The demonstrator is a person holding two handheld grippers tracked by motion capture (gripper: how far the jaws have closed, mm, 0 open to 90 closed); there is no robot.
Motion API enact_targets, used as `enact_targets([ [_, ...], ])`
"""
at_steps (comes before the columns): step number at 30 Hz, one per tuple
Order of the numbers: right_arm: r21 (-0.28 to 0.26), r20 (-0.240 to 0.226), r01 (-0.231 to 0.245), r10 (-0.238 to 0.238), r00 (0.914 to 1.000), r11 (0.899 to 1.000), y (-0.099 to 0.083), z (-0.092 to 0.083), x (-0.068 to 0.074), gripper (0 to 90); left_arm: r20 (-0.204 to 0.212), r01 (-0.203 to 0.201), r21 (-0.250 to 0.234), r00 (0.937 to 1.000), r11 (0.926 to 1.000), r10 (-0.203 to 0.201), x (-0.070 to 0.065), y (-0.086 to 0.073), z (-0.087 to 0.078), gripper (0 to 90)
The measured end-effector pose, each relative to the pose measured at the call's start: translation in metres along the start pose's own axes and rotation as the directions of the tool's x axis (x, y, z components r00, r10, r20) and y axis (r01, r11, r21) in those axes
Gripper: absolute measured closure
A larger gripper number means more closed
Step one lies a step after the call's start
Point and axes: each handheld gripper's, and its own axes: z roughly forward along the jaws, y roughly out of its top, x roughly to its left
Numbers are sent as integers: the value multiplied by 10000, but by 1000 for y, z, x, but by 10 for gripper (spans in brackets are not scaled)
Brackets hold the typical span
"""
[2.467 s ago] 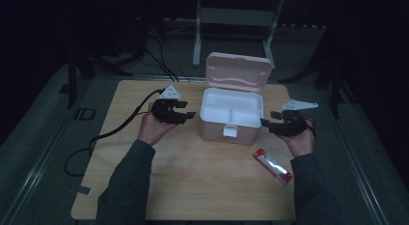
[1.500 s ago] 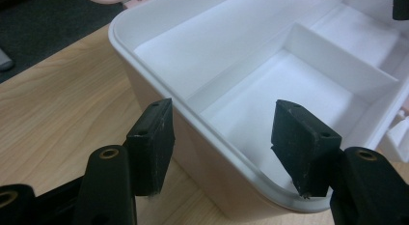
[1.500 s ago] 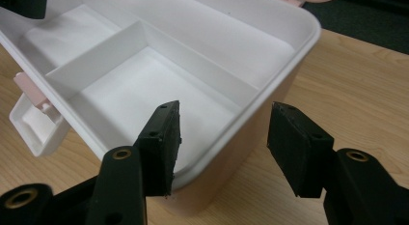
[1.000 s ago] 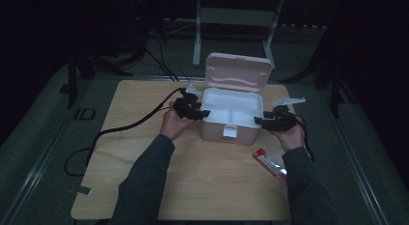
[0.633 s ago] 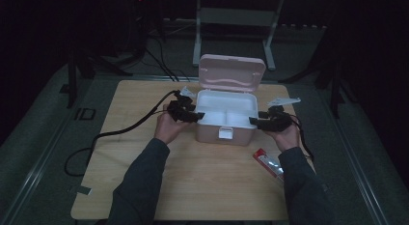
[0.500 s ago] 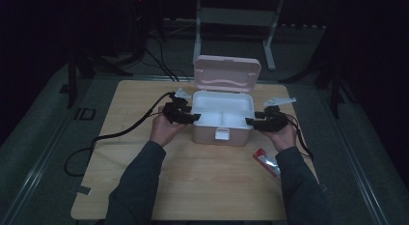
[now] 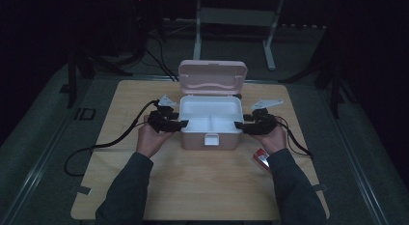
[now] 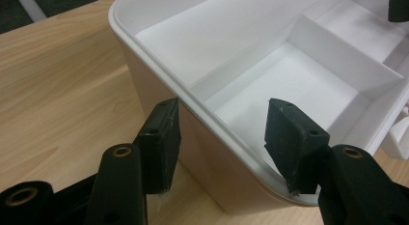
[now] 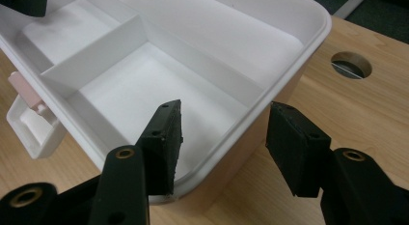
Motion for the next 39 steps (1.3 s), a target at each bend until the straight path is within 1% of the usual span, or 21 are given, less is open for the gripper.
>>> enact_targets([
  [6,73,-63,82,-82,9999,9999,-5,-5,8,465,-55,16,-13,10000,10000,-16,-9,-7,-7,470],
  [7,79,-63,76,-75,10000,9999,-6,-6,9,465,-42,72,-59,10000,10000,-72,-11,-8,-7,470],
  [10,89,-62,128,-128,9999,9999,-9,-9,12,465,1,36,-55,10000,10000,-36,-14,-10,-9,469],
  [16,-53,-135,2,-2,9999,10000,-15,-15,14,465,85,87,-107,9999,9999,-86,-20,-14,-12,467],
  [20,-26,-80,0,-1,10000,10000,-17,-18,16,465,129,67,-100,9999,9999,-65,-22,-15,-12,468],
  [24,-44,-80,-38,38,10000,10000,-19,-19,18,467,87,61,-126,9999,9999,-60,-24,-16,-14,469],
  [30,-64,-60,-91,90,9999,9999,-19,-19,19,467,106,70,-131,9999,9999,-69,-24,-16,-14,468],
  [32,-44,-70,-94,93,9999,9999,-19,-20,19,465,77,18,-157,10000,9999,-17,-24,-16,-14,465],
  [33,-38,-77,-100,100,9999,9999,-19,-20,18,467,9,-40,-259,10000,9997,40,-24,-16,-14,462],
  [34,-128,-13,-4,3,10000,9999,-19,-21,18,478,-71,-213,-332,9998,9992,211,-25,-16,-15,461],
  [37,-407,58,90,-88,9999,9991,-18,-27,16,476,-259,-314,-483,9992,9983,302,-24,-17,-21,465],
  [39,-602,-5,141,-142,9999,9981,-17,-32,15,478,-321,-351,-609,9989,9975,332,-23,-17,-26,465],
])
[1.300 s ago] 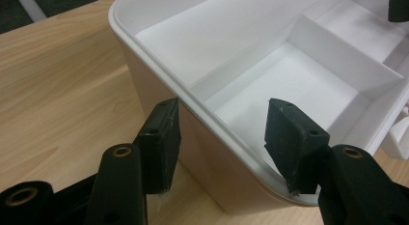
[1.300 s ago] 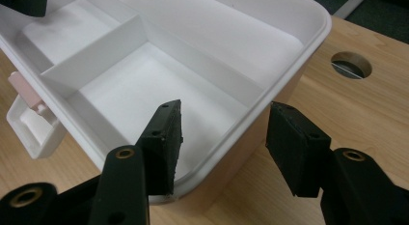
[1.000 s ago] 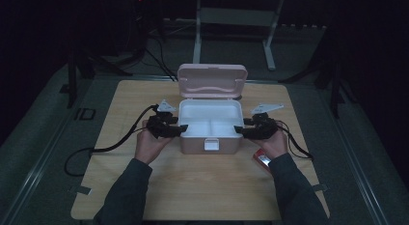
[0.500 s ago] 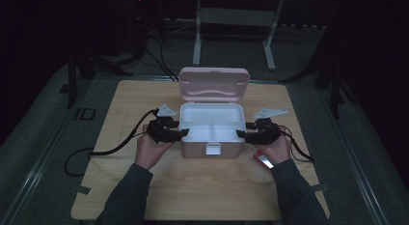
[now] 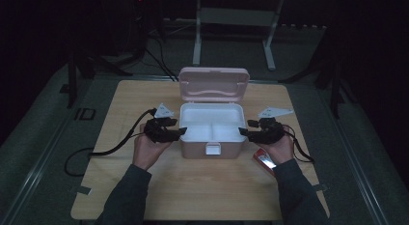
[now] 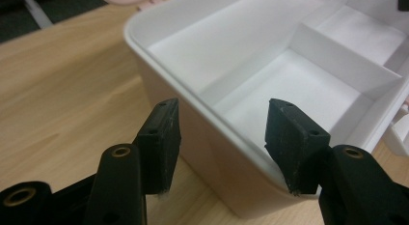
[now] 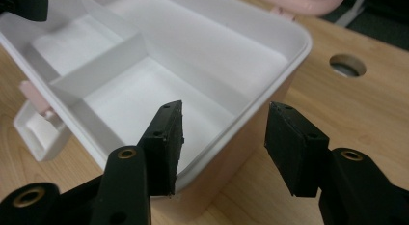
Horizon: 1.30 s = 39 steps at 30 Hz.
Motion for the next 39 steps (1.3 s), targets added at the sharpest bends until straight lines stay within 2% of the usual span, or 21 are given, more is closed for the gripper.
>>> enact_targets([
  [2,-49,86,132,-132,9999,9999,2,-4,-1,489,-105,-94,-141,9999,9999,92,1,0,-7,467],
  [7,-140,162,928,-926,9956,9956,12,-9,3,530,-435,-263,-362,9987,9990,247,2,-3,-23,467],
  [11,-92,66,1630,-1629,9866,9866,23,-9,9,562,-674,-378,-373,9971,9986,352,1,-9,-33,467],
  [14,-190,-320,2125,-2130,9765,9770,30,-6,13,565,-655,-212,-576,9977,9981,175,1,-18,-38,467],
  [16,-217,-535,2268,-2277,9723,9737,33,-2,13,567,-727,-177,-524,9973,9985,138,1,-27,-41,467],
  [17,-217,-535,2268,-2277,9723,9737,33,-2,13,567,-727,-177,-524,9973,9985,138,1,-27,-41,467],
  [18,-95,-530,2458,-2460,9678,9693,37,3,13,567,-725,-165,-493,9973,9986,129,1,-29,-41,467],
  [20,-85,-603,2555,-2556,9649,9668,41,5,13,567,-758,-188,-388,9970,9991,158,1,-33,-42,467],
  [22,-29,-791,2654,-2647,9611,9641,47,6,12,563,-793,-270,-224,9965,9994,251,1,-38,-42,467],
  [25,151,-897,2687,-2664,9597,9631,53,8,9,562,-720,-268,-85,9971,9996,261,2,-46,-40,466],
  [26,252,-992,2907,-2869,9528,9565,59,9,7,564,-714,-267,-22,9971,9996,264,2,-48,-40,467],
  [30,643,-1170,3258,-3171,9411,9432,68,13,7,602,-600,-79,-59,9982,10000,75,2,-55,-38,467],
  [32,756,-1282,3445,-3335,9340,9357,71,16,7,616,-565,-150,68,9983,9999,154,3,-56,-36,467],
  [36,1027,-1412,3590,-3437,9284,9277,78,24,8,604,-529,-152,68,9985,9999,155,4,-57,-34,467],
  [39,1185,-1451,3884,-3710,9172,9139,83,29,9,592,-464,-170,31,9988,9999,172,4,-57,-34,466],
])
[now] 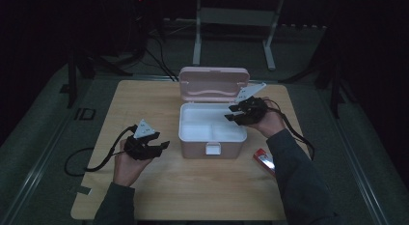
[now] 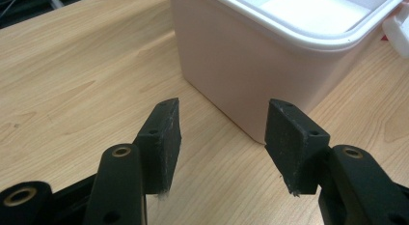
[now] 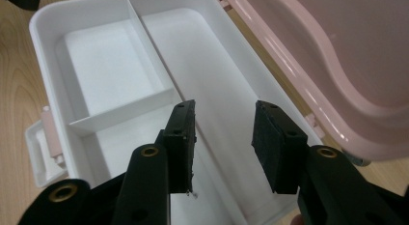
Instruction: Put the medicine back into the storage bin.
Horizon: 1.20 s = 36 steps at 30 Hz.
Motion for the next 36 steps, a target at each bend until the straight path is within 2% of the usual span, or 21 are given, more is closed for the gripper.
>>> enact_targets([
  [2,-15,-68,246,-246,9997,9997,4,1,0,592,42,3,-12,10000,10000,-3,0,0,1,467],
  [8,551,-265,1097,-1084,9938,9924,20,2,1,585,175,-68,29,9998,10000,68,-3,0,4,467],
  [9,551,-265,1097,-1084,9938,9924,20,2,1,585,175,-68,29,9998,10000,68,-3,0,4,467],
  [11,925,-469,1372,-1333,9900,9862,28,5,-2,577,243,-47,24,9997,10000,46,-4,0,4,467],
  [14,1160,-767,1572,-1490,9859,9807,32,8,-5,567,302,-10,44,9995,10000,9,-5,0,4,467],
  [19,1863,-1156,2043,-1851,9759,9610,41,18,-5,539,346,-67,111,9994,9999,63,-6,1,6,466],
  [23,2097,-1297,2220,-1979,9716,9522,46,22,-4,517,412,-138,171,9991,9998,130,-7,1,6,465],
  [27,2493,-1631,2482,-2121,9635,9361,53,29,-4,502,407,-122,142,9991,9998,116,-7,1,6,465],
  [30,2867,-1707,2660,-2242,9595,9203,56,33,-4,488,425,-97,121,9991,9999,92,-7,2,4,465],
  [33,2936,-1803,2755,-2301,9563,9154,59,35,-4,488,453,-141,200,9989,9997,132,-6,2,4,465],
  [35,3164,-2017,2912,-2359,9506,9028,63,38,-2,488,492,-144,188,9987,9997,135,-6,2,3,466],
  [36,3164,-2017,2912,-2359,9506,9028,63,38,-2,488,492,-144,188,9987,9997,135,-6,2,3,466],
])
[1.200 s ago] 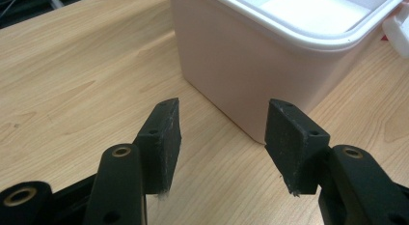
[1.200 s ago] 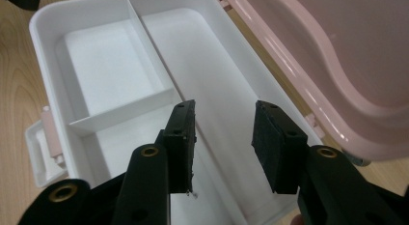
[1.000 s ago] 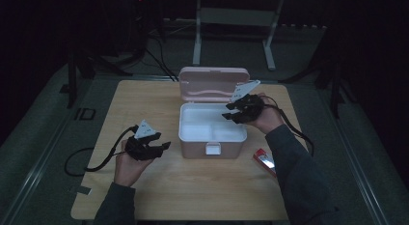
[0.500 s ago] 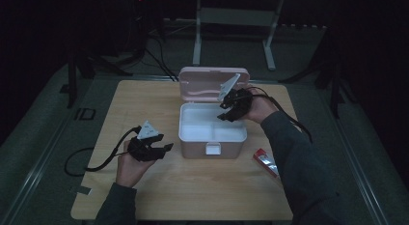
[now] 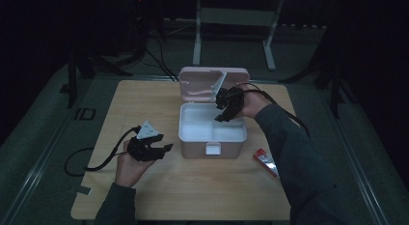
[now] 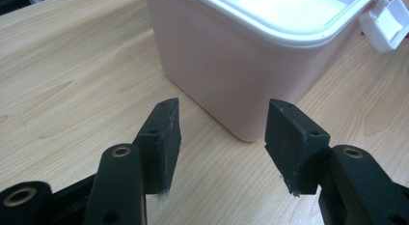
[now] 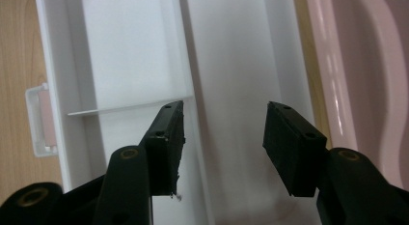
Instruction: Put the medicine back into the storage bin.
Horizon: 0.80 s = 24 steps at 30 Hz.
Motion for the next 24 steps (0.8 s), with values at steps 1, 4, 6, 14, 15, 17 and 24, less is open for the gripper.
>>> enact_targets([
  [1,314,21,240,-241,9997,9992,4,2,-1,487,36,-2,-5,10000,10000,2,0,0,0,466],
  [4,721,-177,386,-375,9991,9966,8,6,0,486,84,-10,-27,10000,10000,11,-1,0,0,466],
  [6,953,-274,500,-476,9985,9942,10,9,-1,486,127,-38,35,9999,10000,38,-1,0,1,466],
  [14,1753,-848,921,-781,9933,9802,15,16,-3,484,175,-21,46,9998,10000,20,-2,0,1,466],
  [15,1753,-848,921,-781,9933,9802,15,16,-3,484,175,-21,46,9998,10000,20,-2,0,1,466],
  [17,1892,-1226,1002,-777,9894,9768,18,17,-5,484,167,-58,59,9998,10000,57,-3,0,1,467],
  [24,2509,-1478,1234,-879,9851,9601,23,20,-10,506,189,-121,46,9997,9999,120,-4,1,1,466],
])
